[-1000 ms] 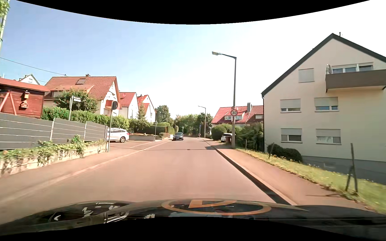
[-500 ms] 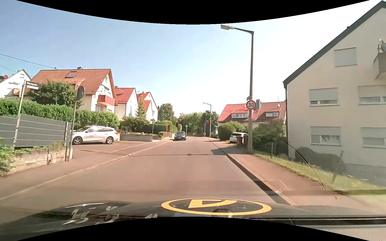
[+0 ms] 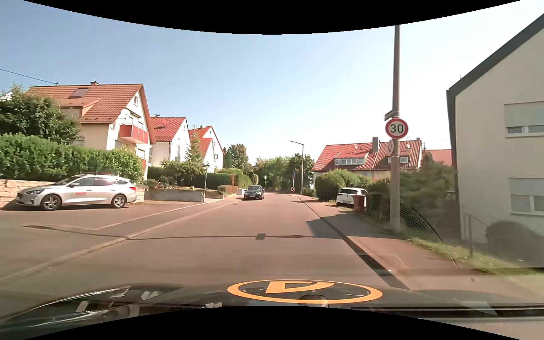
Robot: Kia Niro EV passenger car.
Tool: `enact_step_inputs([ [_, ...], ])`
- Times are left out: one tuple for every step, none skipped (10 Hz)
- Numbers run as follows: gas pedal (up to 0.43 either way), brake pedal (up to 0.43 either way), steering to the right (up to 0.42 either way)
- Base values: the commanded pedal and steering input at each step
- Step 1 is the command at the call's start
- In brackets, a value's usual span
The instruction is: Follow the waypoints while adhering to traffic rules and regulations
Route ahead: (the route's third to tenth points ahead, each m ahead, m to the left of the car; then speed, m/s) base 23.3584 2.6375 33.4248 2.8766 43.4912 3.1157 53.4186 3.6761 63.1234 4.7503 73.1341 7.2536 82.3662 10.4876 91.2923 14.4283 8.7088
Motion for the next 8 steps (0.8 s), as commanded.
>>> enact_step_inputs([
  [0.220, 0.000, -0.007],
  [0.220, 0.000, -0.007],
  [0.220, 0.000, -0.006],
  [0.220, 0.000, -0.006],
  [0.209, 0.000, -0.006],
  [0.209, 0.000, -0.005],
  [0.209, 0.000, -0.005],
  [0.209, 0.000, -0.005],
])
